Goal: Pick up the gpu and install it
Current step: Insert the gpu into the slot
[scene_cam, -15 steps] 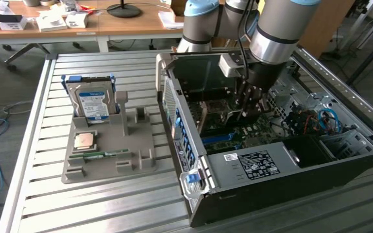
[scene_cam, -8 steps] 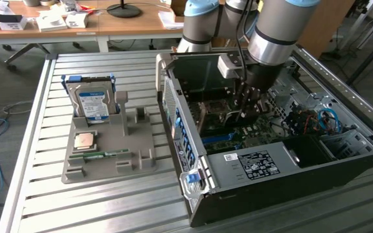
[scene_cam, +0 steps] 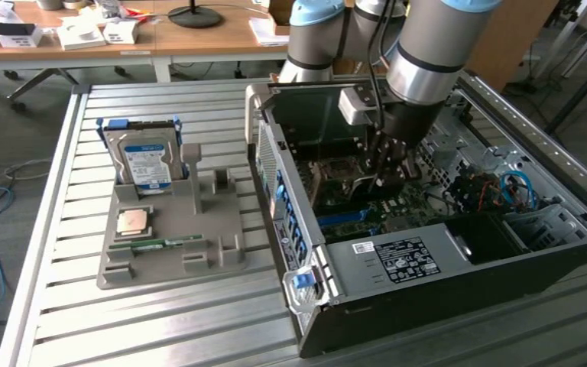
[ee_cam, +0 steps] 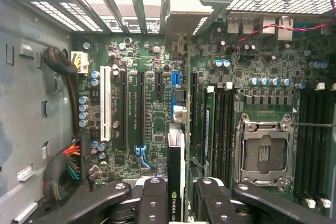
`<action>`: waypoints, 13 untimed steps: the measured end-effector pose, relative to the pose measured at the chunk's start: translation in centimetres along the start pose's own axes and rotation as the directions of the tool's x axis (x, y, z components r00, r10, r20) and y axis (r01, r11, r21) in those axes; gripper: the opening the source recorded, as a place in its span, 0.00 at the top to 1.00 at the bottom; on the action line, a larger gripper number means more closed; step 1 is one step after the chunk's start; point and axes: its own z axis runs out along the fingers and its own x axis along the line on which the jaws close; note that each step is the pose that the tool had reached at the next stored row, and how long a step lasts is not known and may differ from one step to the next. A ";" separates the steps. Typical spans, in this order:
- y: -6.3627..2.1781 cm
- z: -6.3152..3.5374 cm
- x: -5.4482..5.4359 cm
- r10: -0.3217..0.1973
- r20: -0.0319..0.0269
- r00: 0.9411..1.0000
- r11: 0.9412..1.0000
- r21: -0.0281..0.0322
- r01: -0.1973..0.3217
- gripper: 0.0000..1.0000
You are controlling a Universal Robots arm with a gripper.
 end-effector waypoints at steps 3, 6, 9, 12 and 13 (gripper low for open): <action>0.01 0.01 0.2 -0.001 0.000 1.000 1.000 0.000 0.001 0.74; 0.02 0.34 0.2 -0.001 0.000 1.000 1.000 0.000 0.001 0.74; 0.06 0.78 0.2 -0.002 0.000 1.000 1.000 0.000 0.002 0.74; 0.09 1.11 0.3 -0.002 0.000 1.000 1.000 0.000 0.002 0.74; 0.09 1.11 0.3 -0.002 0.000 1.000 1.000 0.000 0.002 0.74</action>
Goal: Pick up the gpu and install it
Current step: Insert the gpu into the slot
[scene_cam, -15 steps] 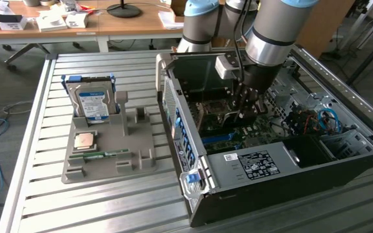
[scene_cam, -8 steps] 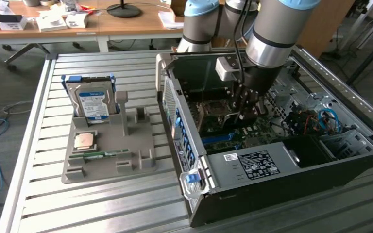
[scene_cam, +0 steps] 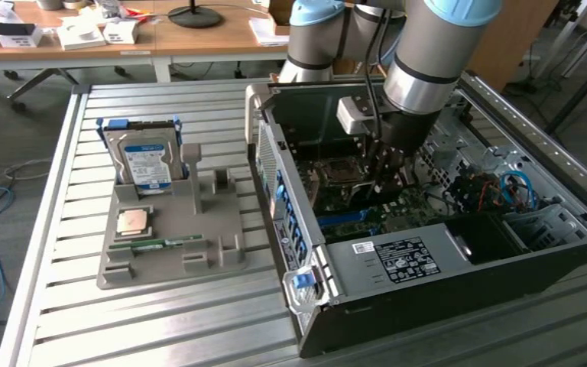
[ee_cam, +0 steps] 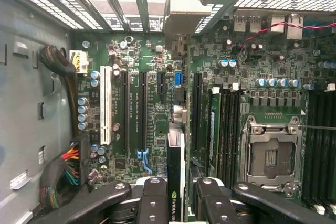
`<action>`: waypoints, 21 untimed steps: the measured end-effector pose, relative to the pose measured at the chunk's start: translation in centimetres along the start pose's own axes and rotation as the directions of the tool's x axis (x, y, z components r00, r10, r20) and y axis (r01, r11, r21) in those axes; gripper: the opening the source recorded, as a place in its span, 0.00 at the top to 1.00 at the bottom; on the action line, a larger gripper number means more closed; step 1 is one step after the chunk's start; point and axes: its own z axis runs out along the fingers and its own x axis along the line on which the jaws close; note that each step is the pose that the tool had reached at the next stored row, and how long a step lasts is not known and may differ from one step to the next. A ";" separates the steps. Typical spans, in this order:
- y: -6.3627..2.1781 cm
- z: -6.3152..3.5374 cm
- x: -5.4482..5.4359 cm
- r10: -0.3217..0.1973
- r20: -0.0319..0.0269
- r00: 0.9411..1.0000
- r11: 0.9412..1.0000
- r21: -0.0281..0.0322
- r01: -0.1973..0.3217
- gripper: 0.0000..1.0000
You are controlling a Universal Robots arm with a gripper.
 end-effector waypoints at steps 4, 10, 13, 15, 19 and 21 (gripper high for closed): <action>0.18 0.05 0.0 0.000 0.000 1.000 1.000 0.000 0.000 0.74; 0.73 0.23 -0.1 0.000 0.000 1.000 1.000 0.000 0.000 0.74; 0.73 0.25 -0.1 0.000 -0.001 1.000 1.000 0.000 0.000 0.74; 0.82 0.33 -0.1 0.000 -0.001 1.000 1.000 0.000 0.000 0.74; 1.07 0.44 -0.1 0.000 -0.003 1.000 1.000 0.000 0.000 0.74; 1.26 0.49 -0.2 0.000 -0.003 1.000 1.000 0.000 0.000 0.74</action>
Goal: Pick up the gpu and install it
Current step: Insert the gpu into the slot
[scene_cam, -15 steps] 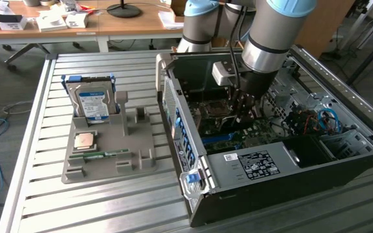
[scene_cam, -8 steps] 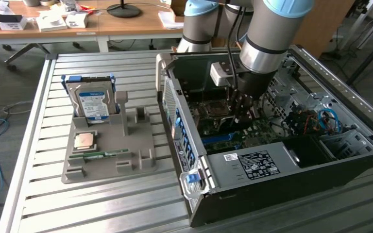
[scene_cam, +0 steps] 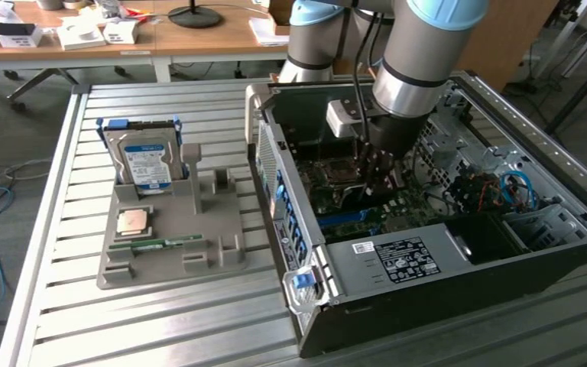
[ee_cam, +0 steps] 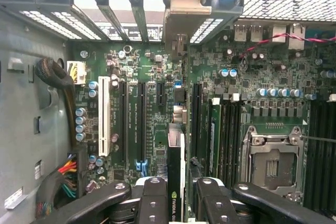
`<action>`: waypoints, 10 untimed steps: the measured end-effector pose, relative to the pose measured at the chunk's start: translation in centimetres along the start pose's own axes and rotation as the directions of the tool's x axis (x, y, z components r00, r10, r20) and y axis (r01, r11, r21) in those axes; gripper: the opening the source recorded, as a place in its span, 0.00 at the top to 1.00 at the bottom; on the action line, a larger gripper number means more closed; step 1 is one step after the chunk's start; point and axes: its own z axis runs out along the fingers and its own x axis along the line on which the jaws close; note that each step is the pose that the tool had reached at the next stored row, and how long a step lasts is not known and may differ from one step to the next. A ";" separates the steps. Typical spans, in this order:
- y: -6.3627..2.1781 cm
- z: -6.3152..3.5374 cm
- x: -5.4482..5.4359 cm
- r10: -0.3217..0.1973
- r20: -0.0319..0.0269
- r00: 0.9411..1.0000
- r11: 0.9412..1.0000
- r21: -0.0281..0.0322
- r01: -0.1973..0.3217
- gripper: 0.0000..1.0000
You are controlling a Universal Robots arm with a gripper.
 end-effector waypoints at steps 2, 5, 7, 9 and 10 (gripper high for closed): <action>0.00 0.00 0.0 0.000 0.000 1.000 1.000 0.000 0.000 0.74; 0.02 0.02 0.0 0.000 0.000 1.000 1.000 0.000 0.000 0.74; 0.14 0.04 0.0 0.000 0.000 1.000 1.000 0.000 0.000 0.74; 0.21 0.04 -0.1 0.000 0.000 1.000 1.000 0.000 0.000 0.74; 0.21 0.04 -0.1 0.000 0.000 1.000 1.000 0.000 0.000 0.74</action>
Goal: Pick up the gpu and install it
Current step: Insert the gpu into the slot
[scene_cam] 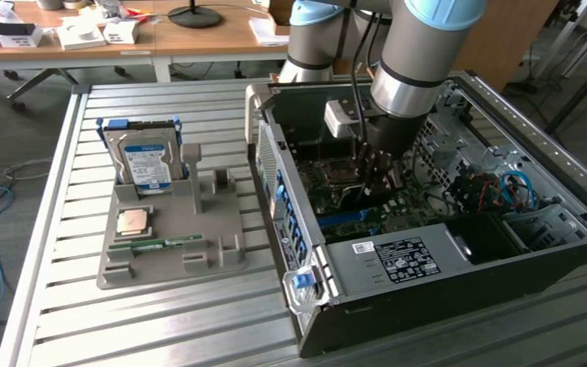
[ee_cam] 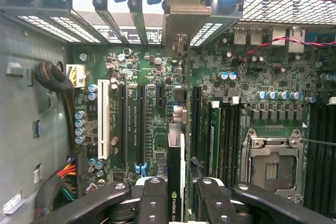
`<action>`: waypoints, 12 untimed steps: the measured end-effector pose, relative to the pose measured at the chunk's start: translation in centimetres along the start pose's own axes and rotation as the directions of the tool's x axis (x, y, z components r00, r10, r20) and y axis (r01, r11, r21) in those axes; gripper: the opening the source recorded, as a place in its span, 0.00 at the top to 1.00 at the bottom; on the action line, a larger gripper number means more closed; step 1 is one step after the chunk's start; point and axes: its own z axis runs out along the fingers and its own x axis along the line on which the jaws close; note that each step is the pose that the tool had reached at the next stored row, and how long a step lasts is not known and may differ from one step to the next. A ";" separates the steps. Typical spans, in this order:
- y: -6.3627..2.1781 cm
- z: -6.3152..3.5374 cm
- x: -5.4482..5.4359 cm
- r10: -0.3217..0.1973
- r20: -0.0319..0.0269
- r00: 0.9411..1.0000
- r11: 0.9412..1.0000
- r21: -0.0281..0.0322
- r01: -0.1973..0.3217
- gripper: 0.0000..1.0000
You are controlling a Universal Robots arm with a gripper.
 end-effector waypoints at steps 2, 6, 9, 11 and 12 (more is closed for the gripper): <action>0.01 0.06 0.0 0.000 0.000 1.000 1.000 0.000 0.000 0.74; 0.03 0.09 -0.1 0.000 0.000 1.000 1.000 0.000 0.000 0.74; 0.09 0.08 -0.1 0.000 0.000 1.000 1.000 0.000 0.000 0.74; 0.15 0.08 -0.1 0.000 0.000 1.000 1.000 0.000 0.000 0.74; 0.17 0.09 -0.1 0.000 0.000 1.000 1.000 0.000 0.000 0.74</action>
